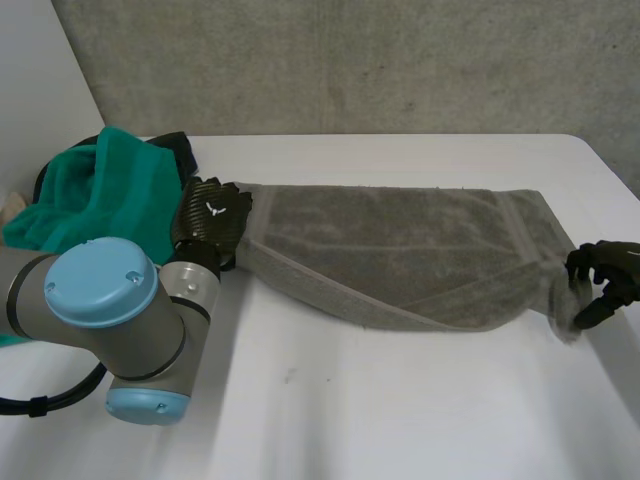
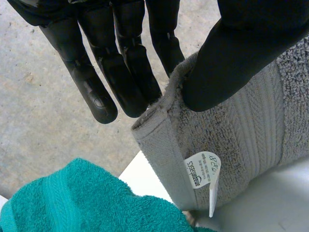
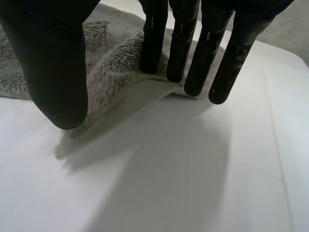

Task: Fold the laundry.

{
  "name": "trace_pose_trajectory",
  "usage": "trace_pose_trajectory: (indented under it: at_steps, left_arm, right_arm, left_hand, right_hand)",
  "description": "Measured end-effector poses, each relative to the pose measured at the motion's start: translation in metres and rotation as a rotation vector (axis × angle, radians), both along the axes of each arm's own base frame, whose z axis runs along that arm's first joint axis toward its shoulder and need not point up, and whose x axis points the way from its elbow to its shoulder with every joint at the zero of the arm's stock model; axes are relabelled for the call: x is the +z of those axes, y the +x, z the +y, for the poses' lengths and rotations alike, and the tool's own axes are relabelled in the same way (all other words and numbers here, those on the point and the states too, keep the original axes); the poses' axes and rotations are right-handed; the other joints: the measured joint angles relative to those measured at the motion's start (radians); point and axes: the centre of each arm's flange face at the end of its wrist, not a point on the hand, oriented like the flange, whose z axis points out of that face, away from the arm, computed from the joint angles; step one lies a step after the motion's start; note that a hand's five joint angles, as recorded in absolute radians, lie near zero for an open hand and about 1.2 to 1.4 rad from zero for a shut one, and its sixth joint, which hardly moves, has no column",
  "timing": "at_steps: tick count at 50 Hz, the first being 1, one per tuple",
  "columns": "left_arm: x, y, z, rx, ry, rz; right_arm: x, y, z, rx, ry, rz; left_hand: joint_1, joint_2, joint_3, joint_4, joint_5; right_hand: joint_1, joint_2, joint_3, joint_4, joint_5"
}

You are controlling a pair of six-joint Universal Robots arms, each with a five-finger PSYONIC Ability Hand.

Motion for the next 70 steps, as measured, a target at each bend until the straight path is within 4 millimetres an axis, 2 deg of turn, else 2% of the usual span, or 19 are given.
trace_pose_trajectory:
  at_steps: [14,28,43,45,47,50,52,55,60,62,64,70]
  left_arm:
    - [-0.001,0.001,-0.001,0.002,0.005,0.004]
    - [-0.002,0.001,-0.002,0.004,0.005,0.003]
    - [-0.003,0.001,-0.002,0.002,0.008,0.000]
    - [-0.003,0.001,-0.002,0.003,0.007,0.000]
    - [-0.003,0.001,-0.002,0.004,0.007,-0.001]
    - [-0.003,0.001,-0.002,0.005,0.008,-0.003]
    - [-0.003,0.002,-0.001,0.005,0.013,-0.011]
    - [-0.002,0.005,0.003,0.007,0.037,-0.034]
    - [0.001,0.015,0.014,0.012,0.105,-0.092]
    - [0.003,0.023,0.025,0.013,0.158,-0.140]
    - [0.005,0.029,0.035,0.012,0.200,-0.183]
    - [0.007,0.054,0.077,-0.006,0.342,-0.365]
  right_arm:
    - [-0.021,0.006,-0.021,0.050,-0.052,0.004]
    - [-0.017,0.013,-0.022,0.068,-0.063,0.012]
    - [-0.022,0.031,-0.022,0.102,-0.062,0.025]
    - [-0.024,0.033,-0.024,0.099,-0.061,0.032]
    - [-0.026,0.034,-0.026,0.094,-0.061,0.042]
    - [-0.026,0.035,-0.029,0.083,-0.064,0.055]
    - [-0.023,0.034,-0.031,0.064,-0.075,0.072]
    - [-0.010,0.031,-0.032,0.037,-0.100,0.094]
    - [0.017,0.029,-0.021,0.041,-0.120,0.144]
    - [0.029,0.027,-0.009,0.068,-0.102,0.206]
    - [0.033,0.023,0.000,0.088,-0.075,0.257]
    - [0.036,-0.010,0.037,0.186,0.137,0.488]
  left_hand:
    - [0.000,0.000,0.000,0.000,0.000]
    - [0.000,0.000,0.000,0.000,0.000]
    - [0.000,0.000,0.000,0.000,0.000]
    - [0.000,0.000,0.000,0.000,0.000]
    - [0.000,0.000,0.000,0.000,0.000]
    - [0.000,0.000,0.000,0.000,0.000]
    - [0.000,0.000,0.000,0.000,0.000]
    - [0.000,0.000,0.000,0.000,0.000]
    - [0.000,0.000,0.000,0.000,0.000]
    - [0.000,0.000,0.000,0.000,0.000]
    - [0.000,0.000,0.000,0.000,0.000]
    - [0.000,0.000,0.000,0.000,0.000]
  right_hand:
    - [-0.004,-0.019,-0.027,-0.030,-0.028]
    - [-0.054,-0.085,-0.091,-0.097,-0.075]
    - [-0.073,-0.098,-0.106,-0.108,-0.085]
    - [-0.012,-0.022,-0.027,-0.041,-0.019]
    - [0.182,0.219,0.204,0.201,0.206]
    - [0.243,0.282,0.287,0.285,0.275]
    - [0.424,0.517,0.510,0.509,0.500]
    - [0.457,0.560,0.567,0.574,0.563]
    - [0.457,0.560,0.567,0.575,0.563]
    - [0.457,0.560,0.567,0.575,0.563]
    - [0.457,0.560,0.567,0.575,0.563]
    - [0.457,0.560,0.567,0.575,0.563]
